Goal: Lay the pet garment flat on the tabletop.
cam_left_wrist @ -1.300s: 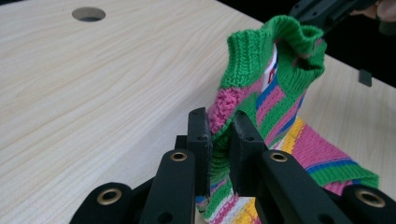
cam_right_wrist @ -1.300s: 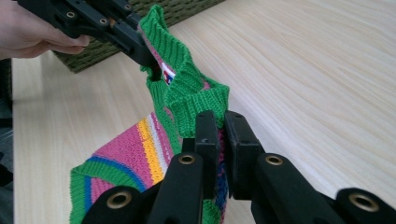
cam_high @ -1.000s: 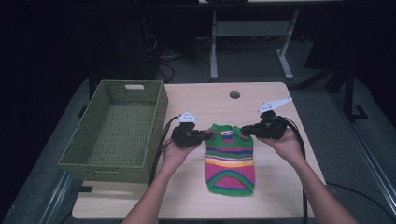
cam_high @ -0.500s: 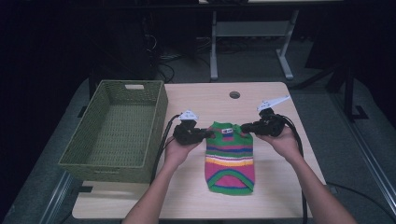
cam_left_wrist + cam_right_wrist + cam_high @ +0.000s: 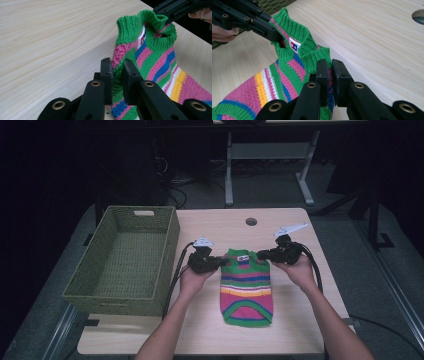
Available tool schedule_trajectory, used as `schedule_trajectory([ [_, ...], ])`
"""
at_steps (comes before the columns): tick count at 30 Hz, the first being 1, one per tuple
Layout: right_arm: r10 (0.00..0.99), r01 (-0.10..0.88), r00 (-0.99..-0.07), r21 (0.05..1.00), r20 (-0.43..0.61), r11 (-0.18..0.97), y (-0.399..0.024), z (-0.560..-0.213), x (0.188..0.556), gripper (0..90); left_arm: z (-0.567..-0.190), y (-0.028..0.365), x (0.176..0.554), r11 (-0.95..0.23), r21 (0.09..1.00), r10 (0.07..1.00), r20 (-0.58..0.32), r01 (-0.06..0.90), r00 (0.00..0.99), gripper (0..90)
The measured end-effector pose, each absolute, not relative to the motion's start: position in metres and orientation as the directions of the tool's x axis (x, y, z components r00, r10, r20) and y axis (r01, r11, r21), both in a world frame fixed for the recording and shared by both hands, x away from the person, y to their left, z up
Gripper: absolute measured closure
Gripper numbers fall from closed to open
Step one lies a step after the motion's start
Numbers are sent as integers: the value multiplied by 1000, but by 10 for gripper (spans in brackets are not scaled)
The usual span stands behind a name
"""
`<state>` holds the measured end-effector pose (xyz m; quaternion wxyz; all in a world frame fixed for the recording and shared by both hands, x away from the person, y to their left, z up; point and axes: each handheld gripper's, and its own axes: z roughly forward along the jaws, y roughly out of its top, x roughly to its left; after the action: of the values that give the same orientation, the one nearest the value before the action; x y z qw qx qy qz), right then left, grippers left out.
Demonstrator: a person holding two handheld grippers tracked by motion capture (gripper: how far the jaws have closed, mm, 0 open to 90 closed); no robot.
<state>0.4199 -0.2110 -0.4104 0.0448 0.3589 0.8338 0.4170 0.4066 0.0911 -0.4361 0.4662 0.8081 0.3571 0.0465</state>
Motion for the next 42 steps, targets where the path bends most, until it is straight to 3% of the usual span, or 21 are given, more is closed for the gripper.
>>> schedule_trajectory([
  [15, 692, 613, -678, 711, 247, 346, -210, -436, 439, 822, -448, 85, 420, -320, 760, 659, -251, 567, 709, 779],
  [20, 731, 639, -635, 701, 250, 316, -212, -444, 447, 769, -450, 85, 429, -324, 744, 691, -234, 584, 683, 643],
  [24, 749, 657, -610, 694, 259, 295, -217, -442, 450, 716, -454, 87, 429, -332, 724, 692, -249, 605, 678, 617],
  [27, 732, 653, -630, 687, 260, 318, -217, -440, 445, 710, -457, 87, 425, -352, 719, 681, -244, 600, 691, 616],
  [31, 706, 650, -663, 660, 249, 377, -216, -443, 436, 774, -461, 83, 416, -374, 715, 666, -237, 591, 708, 639],
  [33, 695, 657, -678, 622, 240, 427, -214, -451, 429, 816, -464, 80, 412, -387, 712, 650, -241, 586, 721, 749],
  [36, 699, 661, -678, 607, 230, 441, -212, -456, 428, 822, -468, 75, 410, -432, 692, 642, -215, 578, 736, 781],
  [42, 708, 669, -667, 603, 232, 434, -209, -462, 432, 817, -467, 69, 413, -427, 688, 665, -200, 586, 719, 761],
])
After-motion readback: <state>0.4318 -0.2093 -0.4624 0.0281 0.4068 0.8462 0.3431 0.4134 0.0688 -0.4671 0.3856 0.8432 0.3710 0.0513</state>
